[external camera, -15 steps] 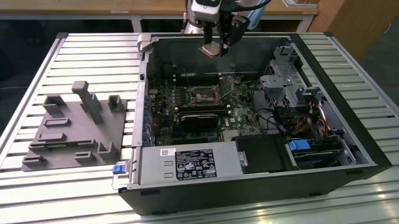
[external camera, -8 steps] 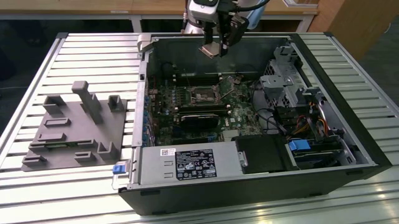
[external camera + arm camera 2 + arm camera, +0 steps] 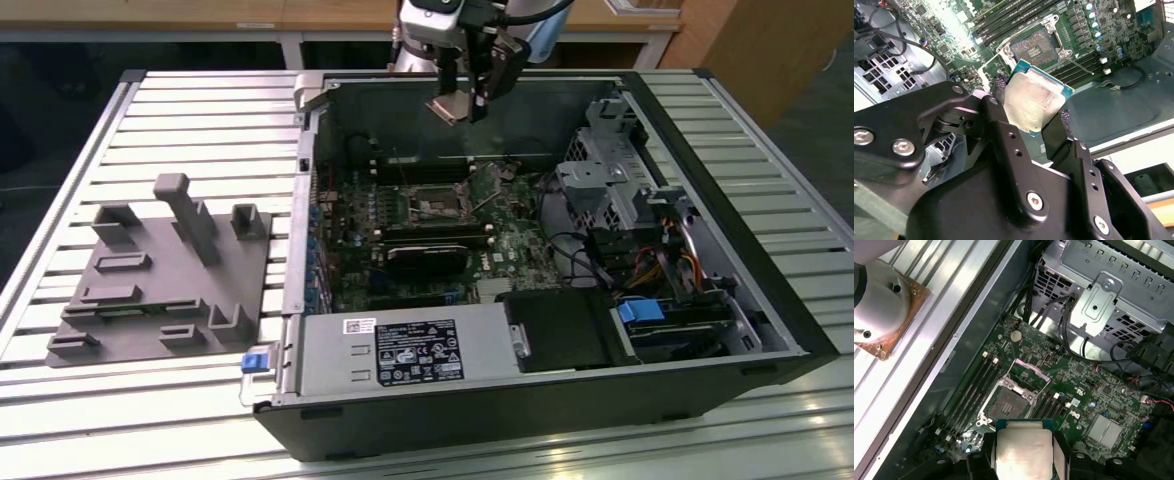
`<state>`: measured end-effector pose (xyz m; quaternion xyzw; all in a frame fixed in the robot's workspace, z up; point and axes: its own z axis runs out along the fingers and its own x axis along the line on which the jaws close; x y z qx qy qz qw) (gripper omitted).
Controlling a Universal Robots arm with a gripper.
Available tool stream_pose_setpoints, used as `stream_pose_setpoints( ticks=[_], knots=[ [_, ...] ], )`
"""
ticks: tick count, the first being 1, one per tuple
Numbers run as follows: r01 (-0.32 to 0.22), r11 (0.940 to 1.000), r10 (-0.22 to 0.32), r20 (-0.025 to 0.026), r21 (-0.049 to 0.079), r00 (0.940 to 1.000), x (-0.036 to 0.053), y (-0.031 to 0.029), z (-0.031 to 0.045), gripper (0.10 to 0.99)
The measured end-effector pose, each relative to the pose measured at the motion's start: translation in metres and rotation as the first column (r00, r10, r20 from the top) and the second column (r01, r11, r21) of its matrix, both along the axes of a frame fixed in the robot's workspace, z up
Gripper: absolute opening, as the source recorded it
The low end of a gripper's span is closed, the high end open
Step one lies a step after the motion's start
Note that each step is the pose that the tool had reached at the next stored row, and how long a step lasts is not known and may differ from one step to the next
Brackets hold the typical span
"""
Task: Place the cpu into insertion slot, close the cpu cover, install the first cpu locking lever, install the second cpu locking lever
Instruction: 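Place the cpu into insertion slot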
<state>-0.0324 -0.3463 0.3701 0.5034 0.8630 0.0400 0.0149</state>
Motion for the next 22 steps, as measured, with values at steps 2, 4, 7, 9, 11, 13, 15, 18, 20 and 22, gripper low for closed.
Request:
stream_pose_setpoints(
  ticks=[2, 4, 7, 9, 11, 13, 15, 18, 20, 22],
  knots=[
    [0.012, 0.9999, -0.012, 0.0000, 0.000, 0.9999, 0.0000, 0.0000, -0.0002, 0.541],
    [0.023, 0.9997, -0.023, 0.0001, 0.000, 0.9997, 0.0000, 0.0000, -0.0004, 0.541],
    [0.041, 0.9992, -0.041, 0.0000, 0.000, 0.9992, 0.0000, 0.0000, -0.0007, 0.541],
    [0.052, 0.9987, -0.052, 0.0000, 0.000, 0.9987, 0.0000, 0.0000, -0.0008, 0.541],
    [0.062, 0.9980, -0.062, 0.0000, 0.000, 0.9980, 0.0000, 0.0000, -0.0010, 0.541],
    [0.073, 0.9973, -0.073, 0.0000, 0.000, 0.9973, 0.0000, 0.0000, -0.0012, 0.541],
    [0.084, 0.9964, -0.084, 0.0000, 0.000, 0.9964, 0.0000, 0.0000, -0.0013, 0.541],
    [0.099, 0.9951, -0.099, 0.0000, 0.000, 0.9951, 0.0000, 0.0000, -0.0016, 0.541],
    [0.108, 0.9941, -0.108, 0.0000, 0.000, 0.9941, 0.0000, 0.0001, -0.0017, 0.541],
    [0.117, 0.9931, -0.117, 0.0000, 0.000, 0.9931, 0.0000, 0.0001, -0.0018, 0.541]
  ],
)
